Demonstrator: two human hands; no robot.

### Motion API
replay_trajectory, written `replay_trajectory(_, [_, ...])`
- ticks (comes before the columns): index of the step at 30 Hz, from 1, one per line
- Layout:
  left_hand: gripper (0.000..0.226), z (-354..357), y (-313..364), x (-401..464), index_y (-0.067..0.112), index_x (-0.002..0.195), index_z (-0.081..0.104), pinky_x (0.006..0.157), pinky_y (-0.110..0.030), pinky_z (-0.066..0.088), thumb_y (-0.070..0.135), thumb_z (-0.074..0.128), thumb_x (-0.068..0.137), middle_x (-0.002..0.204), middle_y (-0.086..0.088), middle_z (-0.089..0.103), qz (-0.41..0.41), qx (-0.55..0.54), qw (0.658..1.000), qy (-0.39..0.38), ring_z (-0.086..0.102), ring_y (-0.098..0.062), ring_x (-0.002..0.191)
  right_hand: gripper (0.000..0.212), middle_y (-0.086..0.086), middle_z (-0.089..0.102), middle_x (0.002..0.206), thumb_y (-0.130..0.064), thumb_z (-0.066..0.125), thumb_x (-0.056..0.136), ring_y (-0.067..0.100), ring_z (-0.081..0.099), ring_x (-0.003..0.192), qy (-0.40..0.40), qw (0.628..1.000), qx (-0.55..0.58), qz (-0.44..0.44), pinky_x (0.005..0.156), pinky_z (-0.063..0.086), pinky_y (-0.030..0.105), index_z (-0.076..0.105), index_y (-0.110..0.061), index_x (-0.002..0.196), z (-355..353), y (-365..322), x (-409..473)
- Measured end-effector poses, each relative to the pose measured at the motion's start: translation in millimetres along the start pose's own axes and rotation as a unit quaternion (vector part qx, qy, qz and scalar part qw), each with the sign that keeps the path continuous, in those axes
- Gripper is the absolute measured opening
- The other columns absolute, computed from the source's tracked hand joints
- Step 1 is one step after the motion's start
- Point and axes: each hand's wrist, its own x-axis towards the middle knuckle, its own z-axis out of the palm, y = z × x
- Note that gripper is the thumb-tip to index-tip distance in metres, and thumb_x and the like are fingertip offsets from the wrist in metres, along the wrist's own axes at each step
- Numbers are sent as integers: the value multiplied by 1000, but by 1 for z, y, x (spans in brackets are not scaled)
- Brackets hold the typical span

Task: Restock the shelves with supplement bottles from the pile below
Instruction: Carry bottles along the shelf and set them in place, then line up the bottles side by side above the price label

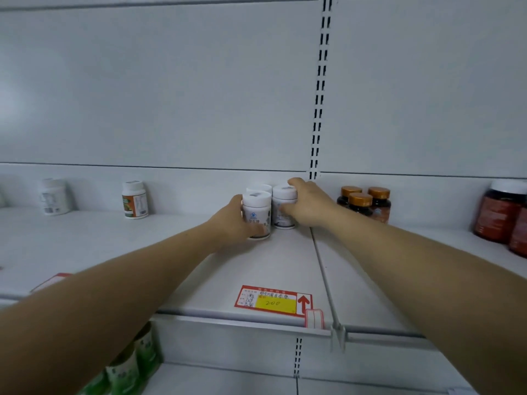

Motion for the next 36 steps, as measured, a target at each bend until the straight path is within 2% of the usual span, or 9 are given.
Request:
replay_trajectory(2, [75,-8,-1,-3,19,143,28,88,-26,38,31,71,82,139,-1,44,-23,15,1000,-10,47,-16,107,66,11,34,146,-39,58,90,28,43,127,4,1000,-9,-7,95,37,31,29,-21,146,-13,-6,-1])
replay_trajectory(4, [83,-21,-6,-9,20,148,20,99,-30,37,39,68,83,150,-1,32,-41,45,998,-2,42,-20,126,64,9,32,148,-41,55,91,27,40,130,13,999,-18,-25,97,36,31,29,-21,146,-25,-18,0])
replay_trajectory(6, [83,-39,-13,-20,24,149,19,103,-33,35,44,65,84,154,-2,28,-61,72,996,1,38,-23,133,63,8,34,149,-44,53,91,26,39,131,9,998,-27,-49,100,35,32,31,-22,146,-31,-39,0])
replay_trajectory(9, [71,-69,-26,-44,28,146,27,102,-30,33,48,60,86,153,0,30,-57,135,989,12,40,-21,131,63,5,34,150,-47,52,93,24,36,134,-22,995,-39,-94,104,32,33,31,-22,147,-27,-78,-2])
replay_trajectory(13, [68,-117,-54,-88,30,145,30,104,-26,30,50,59,86,152,2,32,-69,195,978,32,38,-19,133,64,5,35,150,-49,50,93,24,35,135,-52,986,-61,-145,104,31,32,31,-21,147,-1,-147,-5])
replay_trajectory(18, [66,-197,-115,-163,32,143,32,103,-30,35,50,59,86,150,5,34,-114,229,964,74,45,-17,126,63,6,38,148,-49,50,93,24,38,133,-80,969,-63,-223,101,34,32,33,-21,146,53,-275,-14])
replay_trajectory(28, [67,-380,-285,-350,29,145,29,106,-32,33,48,58,88,152,3,31,-283,262,912,143,38,-19,133,64,4,31,154,-49,49,94,26,36,136,-161,901,-7,-403,105,33,35,30,-22,148,204,-591,-84])
replay_trajectory(33, [67,-446,-352,-415,28,145,30,108,-31,33,48,58,87,152,4,30,-349,270,885,150,39,-17,133,62,7,34,151,-47,50,94,27,40,131,-208,868,11,-451,101,36,36,30,-22,147,272,-710,-114])
replay_trajectory(36, [66,-478,-395,-433,27,145,31,104,-26,32,47,58,88,152,5,31,-368,269,876,158,41,-16,130,61,8,36,151,-46,50,94,28,40,132,-229,850,6,-475,103,37,38,32,-21,147,315,-767,-119])
